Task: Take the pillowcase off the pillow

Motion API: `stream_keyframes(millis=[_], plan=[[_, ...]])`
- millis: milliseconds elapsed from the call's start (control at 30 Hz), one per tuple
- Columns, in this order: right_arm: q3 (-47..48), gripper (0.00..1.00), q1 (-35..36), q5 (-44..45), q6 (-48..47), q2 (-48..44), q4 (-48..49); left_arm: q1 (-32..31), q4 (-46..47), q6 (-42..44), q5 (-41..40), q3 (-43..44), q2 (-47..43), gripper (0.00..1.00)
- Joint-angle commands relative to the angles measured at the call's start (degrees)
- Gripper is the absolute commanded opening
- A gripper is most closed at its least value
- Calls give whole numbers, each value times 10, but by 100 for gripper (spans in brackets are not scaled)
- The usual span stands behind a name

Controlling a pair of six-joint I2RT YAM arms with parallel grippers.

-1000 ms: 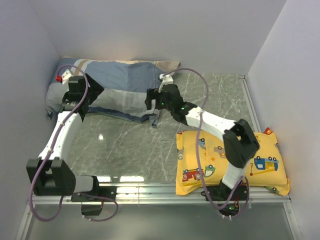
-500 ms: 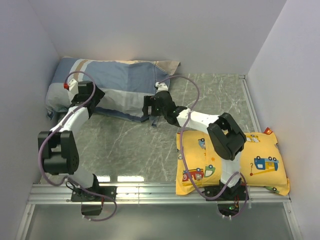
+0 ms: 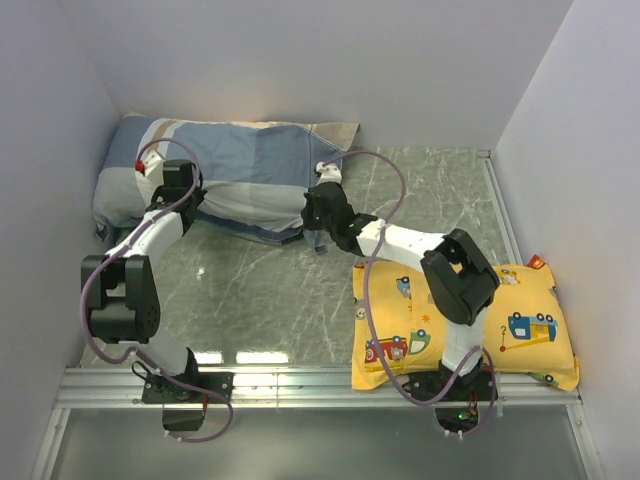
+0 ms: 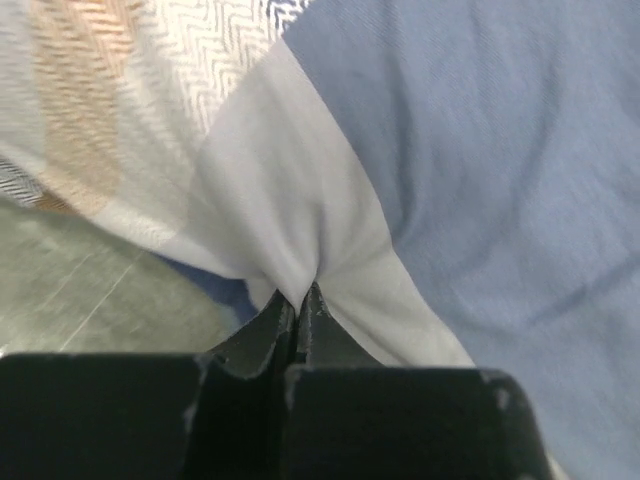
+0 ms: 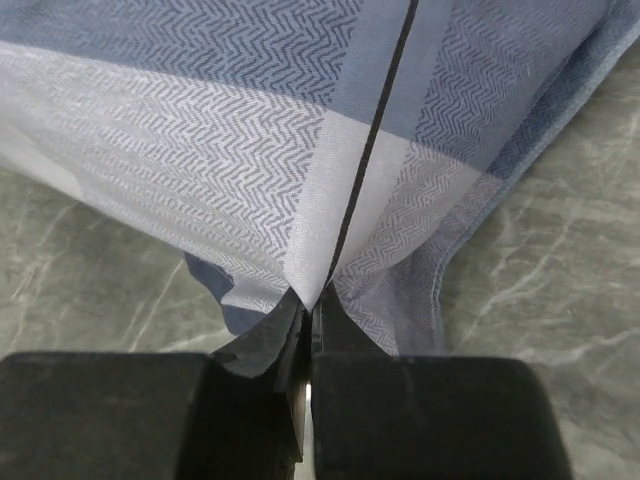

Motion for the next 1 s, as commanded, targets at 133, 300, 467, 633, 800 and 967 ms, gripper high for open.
stream_keyframes(millis=[133,300,467,633,800,967], plan=[[6,0,7,-24,-50,-180,-81,-101,-162,65,-127,89,-157,1],[58,0,26,-97,-108,-317,-169,-210,-269,147,-216,224,-258,0],[101,0,10,-62,-90,-300,-178,-212,-348,201,-203,395,-143,0],[162,0,-94,-185,-7,-135,-231,-198,-404,208,-141,564,43,3],[217,0,-117,-226,12,54,-247,-160,-404,174,-10,603,203,0],[267,0,-123,-215,15,140,-256,-158,-372,170,19,573,247,2]])
